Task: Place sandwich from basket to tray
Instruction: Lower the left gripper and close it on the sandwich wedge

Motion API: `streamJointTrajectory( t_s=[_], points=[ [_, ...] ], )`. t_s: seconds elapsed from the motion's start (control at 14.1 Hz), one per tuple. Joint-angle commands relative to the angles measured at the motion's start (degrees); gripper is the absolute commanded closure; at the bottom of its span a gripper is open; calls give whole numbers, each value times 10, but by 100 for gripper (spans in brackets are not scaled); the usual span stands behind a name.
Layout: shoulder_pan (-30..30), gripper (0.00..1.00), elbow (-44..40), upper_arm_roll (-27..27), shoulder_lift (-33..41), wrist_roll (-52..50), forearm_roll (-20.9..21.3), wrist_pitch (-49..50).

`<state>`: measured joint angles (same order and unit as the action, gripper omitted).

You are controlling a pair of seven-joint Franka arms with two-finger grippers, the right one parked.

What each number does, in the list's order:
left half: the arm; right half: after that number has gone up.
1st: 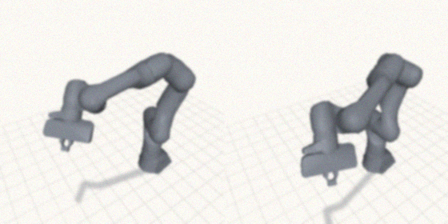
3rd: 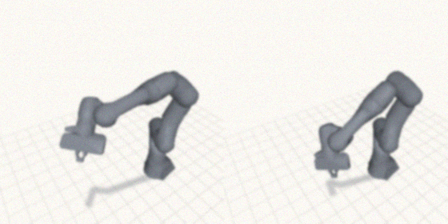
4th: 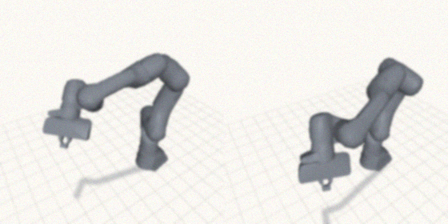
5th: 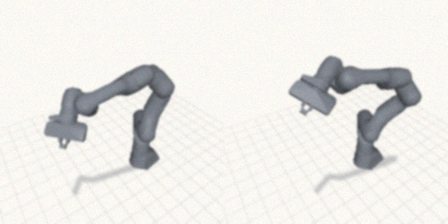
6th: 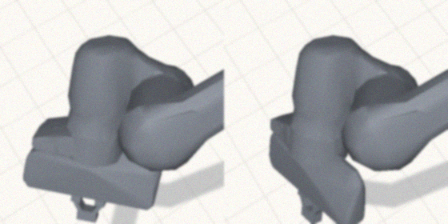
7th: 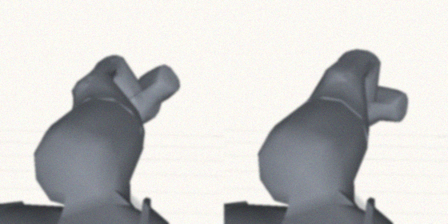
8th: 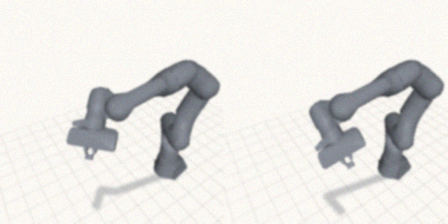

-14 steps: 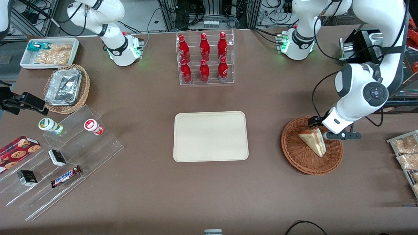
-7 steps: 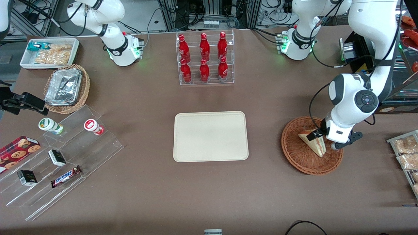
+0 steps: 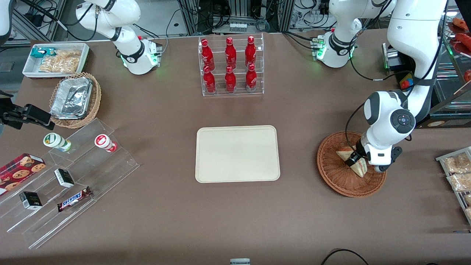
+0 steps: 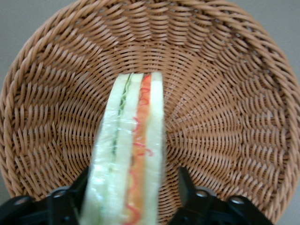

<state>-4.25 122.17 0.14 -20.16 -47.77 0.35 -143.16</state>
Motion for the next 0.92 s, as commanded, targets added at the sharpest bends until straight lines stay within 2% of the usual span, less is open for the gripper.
streamJointTrajectory(
  t_s=[0.0, 0.07, 0.21, 0.42, 0.57, 0.85],
  points=[
    [-5, 89, 11, 1, 9, -4, -3, -2],
    [-5, 94, 8, 1, 13, -2, -1, 3],
    [-5, 94, -7, 1, 26, 44, 0, 51],
    [-19, 96, -94, -7, 30, 172, 3, 199],
    [-50, 92, -151, -8, 19, 215, 2, 248],
    [-140, 88, -228, -8, -31, 157, -3, 264]
  ],
)
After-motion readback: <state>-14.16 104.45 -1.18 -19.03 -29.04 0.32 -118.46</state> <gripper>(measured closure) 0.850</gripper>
